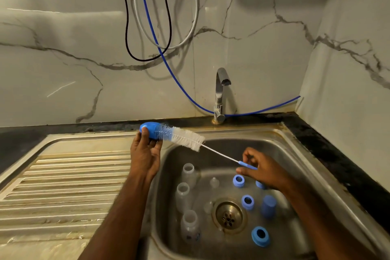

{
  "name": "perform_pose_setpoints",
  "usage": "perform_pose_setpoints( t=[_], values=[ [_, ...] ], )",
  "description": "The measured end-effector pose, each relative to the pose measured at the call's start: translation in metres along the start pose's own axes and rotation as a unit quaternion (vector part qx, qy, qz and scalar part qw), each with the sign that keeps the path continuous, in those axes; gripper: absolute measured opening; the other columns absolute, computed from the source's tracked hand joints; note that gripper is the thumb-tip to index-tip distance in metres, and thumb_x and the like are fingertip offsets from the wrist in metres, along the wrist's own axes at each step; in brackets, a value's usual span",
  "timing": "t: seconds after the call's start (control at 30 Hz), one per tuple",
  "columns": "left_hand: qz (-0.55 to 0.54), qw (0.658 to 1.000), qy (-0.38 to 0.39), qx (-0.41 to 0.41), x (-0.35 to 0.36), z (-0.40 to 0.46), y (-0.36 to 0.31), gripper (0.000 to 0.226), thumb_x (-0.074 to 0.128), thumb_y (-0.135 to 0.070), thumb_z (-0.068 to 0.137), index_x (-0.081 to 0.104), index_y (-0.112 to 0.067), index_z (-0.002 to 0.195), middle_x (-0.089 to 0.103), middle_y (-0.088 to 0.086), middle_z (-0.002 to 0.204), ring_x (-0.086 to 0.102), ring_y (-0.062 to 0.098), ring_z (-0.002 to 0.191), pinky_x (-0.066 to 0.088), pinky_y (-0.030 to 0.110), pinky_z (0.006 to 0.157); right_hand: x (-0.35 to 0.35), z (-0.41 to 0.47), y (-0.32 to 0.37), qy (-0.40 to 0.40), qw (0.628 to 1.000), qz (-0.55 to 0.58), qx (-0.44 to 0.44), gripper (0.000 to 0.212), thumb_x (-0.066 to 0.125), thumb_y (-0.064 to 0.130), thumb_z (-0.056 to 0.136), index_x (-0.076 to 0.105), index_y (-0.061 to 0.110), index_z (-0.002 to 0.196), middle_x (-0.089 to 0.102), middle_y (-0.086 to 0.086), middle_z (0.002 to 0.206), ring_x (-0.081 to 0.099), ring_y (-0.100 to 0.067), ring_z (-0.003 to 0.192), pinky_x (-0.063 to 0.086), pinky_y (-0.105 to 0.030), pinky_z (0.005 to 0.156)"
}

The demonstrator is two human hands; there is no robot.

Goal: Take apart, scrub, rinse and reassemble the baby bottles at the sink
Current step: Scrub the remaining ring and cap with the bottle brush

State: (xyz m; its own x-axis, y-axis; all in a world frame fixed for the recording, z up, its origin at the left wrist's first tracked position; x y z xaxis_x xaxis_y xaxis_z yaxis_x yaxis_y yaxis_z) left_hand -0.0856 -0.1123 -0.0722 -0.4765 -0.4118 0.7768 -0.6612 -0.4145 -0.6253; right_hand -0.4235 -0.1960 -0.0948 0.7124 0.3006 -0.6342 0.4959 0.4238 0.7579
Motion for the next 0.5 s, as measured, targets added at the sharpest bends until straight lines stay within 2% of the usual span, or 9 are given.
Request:
perform_pose_setpoints(
  t=[0.1, 0.17, 0.23, 0.27, 0.33, 0.37, 0.4, 0.5],
  values=[
    [0.021, 1.000, -0.017, 0.016, -0.005, 0.001, -0.003, 0.032, 0.058, -0.023, 0.101, 0.057, -0.014, 0.131, 0.059, 0.015, 0.136, 0.063, 0.029, 0.121, 0.048, 0.049, 0.108, -0.015, 0.004, 0.004, -0.085, 0.994, -0.034, -0.059, 0.025, 0.088, 0.024, 0.074, 0.063, 0.029, 0.071, 0.060, 0.013, 0.072, 0.056, -0.008, 0.065, 0.048, -0.034, 0.066],
    [0.034, 0.999, -0.024, 0.030, -0.005, 0.000, -0.007, 0.033, 0.058, -0.022, 0.100, 0.057, -0.013, 0.132, 0.061, 0.014, 0.134, 0.064, 0.028, 0.119, 0.056, 0.043, 0.098, -0.019, 0.006, 0.008, -0.098, 0.992, 0.005, -0.075, 0.018, 0.086, 0.040, 0.073, 0.072, 0.028, 0.072, 0.064, 0.011, 0.073, 0.059, -0.009, 0.066, 0.048, -0.032, 0.066],
    [0.051, 0.997, -0.023, 0.044, -0.006, 0.000, -0.011, 0.042, 0.059, -0.020, 0.099, 0.053, -0.013, 0.140, 0.061, 0.014, 0.134, 0.065, 0.030, 0.119, 0.061, 0.038, 0.087, -0.017, 0.002, 0.013, -0.061, 0.997, 0.035, -0.043, 0.039, 0.073, 0.065, 0.074, 0.076, 0.026, 0.075, 0.068, 0.006, 0.069, 0.061, -0.006, 0.063, 0.049, -0.029, 0.063],
    [0.058, 0.997, -0.020, 0.049, -0.007, 0.002, -0.012, 0.044, 0.058, -0.018, 0.099, 0.052, -0.015, 0.143, 0.060, 0.014, 0.134, 0.064, 0.031, 0.119, 0.062, 0.037, 0.085, -0.010, -0.002, 0.017, -0.002, 0.999, 0.040, -0.013, 0.044, 0.067, 0.066, 0.079, 0.077, 0.022, 0.076, 0.068, 0.002, 0.065, 0.061, -0.006, 0.060, 0.049, -0.027, 0.060],
    [0.071, 0.996, -0.004, 0.050, -0.006, 0.005, -0.015, 0.045, 0.056, -0.018, 0.100, 0.051, -0.017, 0.144, 0.056, 0.014, 0.138, 0.063, 0.032, 0.121, 0.062, 0.038, 0.086, 0.011, -0.013, 0.021, 0.137, 0.988, 0.054, 0.050, 0.039, 0.062, 0.047, 0.093, 0.075, 0.012, 0.080, 0.058, 0.001, 0.053, 0.052, -0.005, 0.046, 0.042, -0.018, 0.050],
    [0.073, 0.996, 0.005, 0.045, -0.005, 0.007, -0.015, 0.044, 0.055, -0.019, 0.101, 0.051, -0.018, 0.145, 0.054, 0.015, 0.140, 0.062, 0.033, 0.123, 0.061, 0.039, 0.088, 0.017, -0.016, 0.020, 0.166, 0.982, 0.060, 0.067, 0.039, 0.060, 0.040, 0.097, 0.074, 0.008, 0.082, 0.053, 0.002, 0.049, 0.045, -0.004, 0.042, 0.038, -0.016, 0.046],
    [0.070, 0.997, 0.010, 0.039, -0.004, 0.007, -0.015, 0.044, 0.054, -0.020, 0.101, 0.051, -0.017, 0.145, 0.053, 0.016, 0.142, 0.061, 0.033, 0.124, 0.060, 0.039, 0.090, 0.018, -0.017, 0.018, 0.158, 0.983, 0.065, 0.072, 0.037, 0.060, 0.036, 0.098, 0.073, 0.005, 0.083, 0.050, 0.005, 0.047, 0.042, -0.002, 0.041, 0.035, -0.016, 0.045],
    [0.072, 0.997, 0.008, 0.040, -0.002, 0.003, -0.012, 0.044, 0.055, -0.019, 0.100, 0.052, -0.015, 0.144, 0.055, 0.017, 0.141, 0.063, 0.032, 0.121, 0.062, 0.036, 0.085, 0.001, -0.005, 0.008, 0.029, 0.998, 0.042, 0.045, 0.026, 0.065, 0.028, 0.097, 0.069, 0.012, 0.077, 0.058, 0.007, 0.051, 0.050, 0.000, 0.048, 0.043, -0.022, 0.056]
  ],
)
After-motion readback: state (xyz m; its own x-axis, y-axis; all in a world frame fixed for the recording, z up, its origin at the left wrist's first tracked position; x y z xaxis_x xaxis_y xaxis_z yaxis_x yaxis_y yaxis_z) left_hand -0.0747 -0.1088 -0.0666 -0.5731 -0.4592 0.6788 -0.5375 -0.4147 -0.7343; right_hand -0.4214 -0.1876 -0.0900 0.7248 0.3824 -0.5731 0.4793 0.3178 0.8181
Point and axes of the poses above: each hand's wrist, its own z-axis towards the middle knuckle, its own x-axis out of the palm, y = z × x, the point moved 7 cm from there along z, towards the middle knuckle
